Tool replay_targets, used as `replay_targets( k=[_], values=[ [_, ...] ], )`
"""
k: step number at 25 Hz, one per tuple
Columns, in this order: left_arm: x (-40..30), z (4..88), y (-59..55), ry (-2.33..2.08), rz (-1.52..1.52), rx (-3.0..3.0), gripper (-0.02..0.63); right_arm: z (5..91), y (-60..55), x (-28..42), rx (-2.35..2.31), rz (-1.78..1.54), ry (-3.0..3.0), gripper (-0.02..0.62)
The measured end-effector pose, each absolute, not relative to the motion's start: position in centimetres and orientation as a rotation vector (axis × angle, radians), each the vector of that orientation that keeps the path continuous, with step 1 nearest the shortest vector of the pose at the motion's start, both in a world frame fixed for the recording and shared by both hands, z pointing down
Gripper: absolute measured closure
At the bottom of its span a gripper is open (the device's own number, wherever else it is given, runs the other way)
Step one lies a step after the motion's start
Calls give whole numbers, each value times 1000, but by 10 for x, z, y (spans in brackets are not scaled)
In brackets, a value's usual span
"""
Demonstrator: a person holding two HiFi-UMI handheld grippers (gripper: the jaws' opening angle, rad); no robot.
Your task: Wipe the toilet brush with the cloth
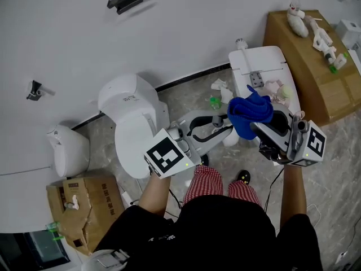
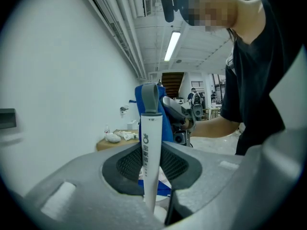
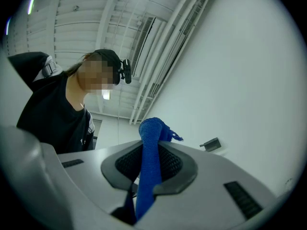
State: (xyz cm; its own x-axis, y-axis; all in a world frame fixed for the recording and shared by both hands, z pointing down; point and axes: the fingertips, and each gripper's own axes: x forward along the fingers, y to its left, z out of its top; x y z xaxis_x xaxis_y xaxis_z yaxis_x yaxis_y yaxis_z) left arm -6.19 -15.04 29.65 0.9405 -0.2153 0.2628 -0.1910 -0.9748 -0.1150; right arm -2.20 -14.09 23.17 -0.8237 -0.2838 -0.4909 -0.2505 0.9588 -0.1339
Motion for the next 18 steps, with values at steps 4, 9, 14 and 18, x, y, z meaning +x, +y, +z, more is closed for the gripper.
replay_targets(
  k=[4, 9, 14, 18],
  values=[
    [-58, 288, -142, 323, -397, -3017, 515, 226, -135, -29, -323, -70, 2614, 531],
    [-54, 281, -135, 325, -386, -3023, 515, 221, -129, -35, -278, -29, 2657, 532],
    [-47, 278, -128, 308, -405, -3006, 515, 222, -125, -39, -276, 20, 2719, 532],
    [-45, 272, -123, 287, -394, -2996, 515, 222, -124, -42, -284, 44, 2758, 532]
  ],
)
